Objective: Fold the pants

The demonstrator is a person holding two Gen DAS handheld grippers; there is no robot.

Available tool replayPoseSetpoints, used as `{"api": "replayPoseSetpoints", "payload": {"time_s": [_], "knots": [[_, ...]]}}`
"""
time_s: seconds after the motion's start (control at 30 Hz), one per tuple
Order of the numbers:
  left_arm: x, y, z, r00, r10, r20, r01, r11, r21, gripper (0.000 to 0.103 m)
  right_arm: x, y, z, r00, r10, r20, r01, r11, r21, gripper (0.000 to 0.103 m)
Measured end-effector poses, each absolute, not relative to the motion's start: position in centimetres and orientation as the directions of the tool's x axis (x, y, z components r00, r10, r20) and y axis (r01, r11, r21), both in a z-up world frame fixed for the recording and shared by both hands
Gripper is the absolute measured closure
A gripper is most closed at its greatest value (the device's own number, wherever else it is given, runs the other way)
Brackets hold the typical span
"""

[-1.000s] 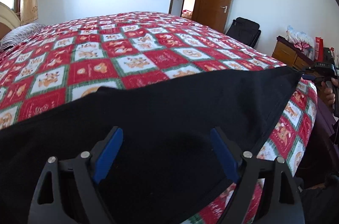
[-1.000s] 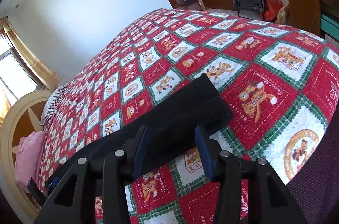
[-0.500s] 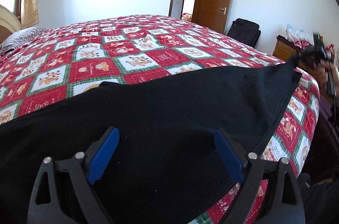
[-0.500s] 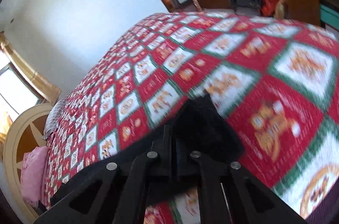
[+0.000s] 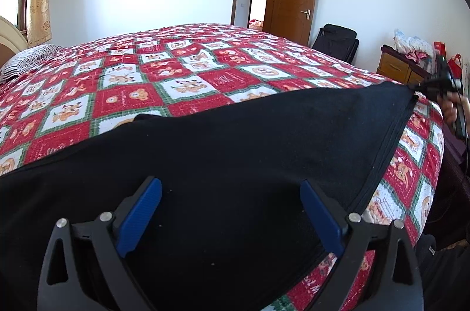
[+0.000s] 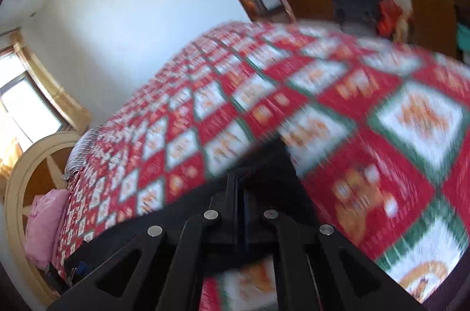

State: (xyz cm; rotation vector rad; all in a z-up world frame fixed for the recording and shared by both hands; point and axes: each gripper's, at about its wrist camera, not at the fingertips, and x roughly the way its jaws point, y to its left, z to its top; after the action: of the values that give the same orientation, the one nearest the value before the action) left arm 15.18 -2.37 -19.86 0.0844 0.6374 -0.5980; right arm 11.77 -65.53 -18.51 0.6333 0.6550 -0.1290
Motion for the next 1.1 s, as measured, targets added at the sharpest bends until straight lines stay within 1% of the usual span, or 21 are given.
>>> {"api": "replayPoseSetpoints", "payload": {"time_s": [0.1,0.2,0.23,0.3,0.37,0.4,0.47,0.53,0.6,0.7,0.73,0.77,0.8,0.83,0.87,0.97,1.1], "knots": [[15.1,-2.6,-19.9,0.644,-0.495,-0.583,0.552,0.829,-0.094,0.003,10.3,-66.6,-21.0,0.792,0.119,-0.598,0.308,0.768,0.561,0.100],[14.9,-2.6,-19.9,0.647,-0.494,-0.581,0.555,0.828,-0.086,0.003,10.1,-66.3,-20.7,0.786,0.118,-0.607,0.301,0.784,0.542,0.098],[14.8,-2.6,-19.9,0.649,-0.496,-0.578,0.553,0.828,-0.089,0.003,9.9,-66.1,-20.5,0.780,0.103,-0.617,0.316,0.786,0.531,0.097],[14.5,-2.3,-19.7,0.656,-0.498,-0.567,0.544,0.833,-0.103,0.003,9.3,-65.9,-20.0,0.773,0.063,-0.631,0.345,0.793,0.502,0.087],[14.1,-1.9,-19.3,0.664,-0.496,-0.560,0.526,0.842,-0.121,0.003,8.5,-65.6,-19.3,0.750,-0.022,-0.661,0.409,0.801,0.437,0.084],[13.7,-1.8,-19.0,0.671,-0.493,-0.554,0.518,0.846,-0.126,0.003,8.0,-65.4,-18.9,0.738,-0.059,-0.672,0.438,0.800,0.411,0.080],[12.7,-1.7,-18.4,0.688,-0.503,-0.523,0.521,0.844,-0.126,0.003,7.0,-64.6,-18.0,0.745,-0.075,-0.663,0.440,0.801,0.405,0.079],[12.2,-2.4,-17.8,0.682,-0.515,-0.519,0.541,0.833,-0.115,0.003,6.8,-63.0,-17.3,0.769,0.001,-0.639,0.370,0.815,0.447,0.079],[11.8,-3.4,-17.3,0.671,-0.534,-0.515,0.573,0.814,-0.097,0.003,7.3,-60.2,-17.3,0.775,0.131,-0.618,0.264,0.822,0.505,0.079],[11.3,-5.5,-17.1,0.640,-0.561,-0.525,0.632,0.773,-0.056,0.004,9.1,-55.3,-18.6,0.725,0.307,-0.617,0.129,0.819,0.559,0.079],[11.3,-6.3,-17.2,0.632,-0.557,-0.538,0.645,0.763,-0.032,0.006,9.6,-54.0,-19.1,0.708,0.343,-0.617,0.102,0.815,0.570,0.079],[11.2,-6.8,-17.3,0.630,-0.554,-0.545,0.652,0.758,-0.016,0.011,10.1,-52.6,-19.7,0.690,0.374,-0.620,0.083,0.810,0.581,0.079],[11.2,-7.4,-17.4,0.618,-0.558,-0.553,0.668,0.744,-0.004,0.014,10.7,-51.4,-20.3,0.671,0.396,-0.627,0.070,0.808,0.585,0.079],[11.2,-7.9,-17.4,0.608,-0.564,-0.559,0.678,0.735,-0.004,0.018,11.2,-50.2,-20.9,0.652,0.401,-0.644,0.069,0.813,0.577,0.079],[11.3,-8.3,-17.4,0.595,-0.573,-0.564,0.689,0.725,-0.009,0.019,11.7,-49.4,-21.5,0.638,0.398,-0.659,0.079,0.818,0.570,0.079],[11.1,-9.5,-17.2,0.559,-0.607,-0.564,0.725,0.689,-0.023,0.019,12.4,-48.9,-22.2,0.628,0.348,-0.697,0.133,0.834,0.536,0.079],[10.6,-11.5,-17.4,0.523,-0.622,-0.582,0.765,0.645,-0.002,0.019,11.9,-49.8,-22.4,0.639,0.317,-0.701,0.178,0.825,0.536,0.079]]}}
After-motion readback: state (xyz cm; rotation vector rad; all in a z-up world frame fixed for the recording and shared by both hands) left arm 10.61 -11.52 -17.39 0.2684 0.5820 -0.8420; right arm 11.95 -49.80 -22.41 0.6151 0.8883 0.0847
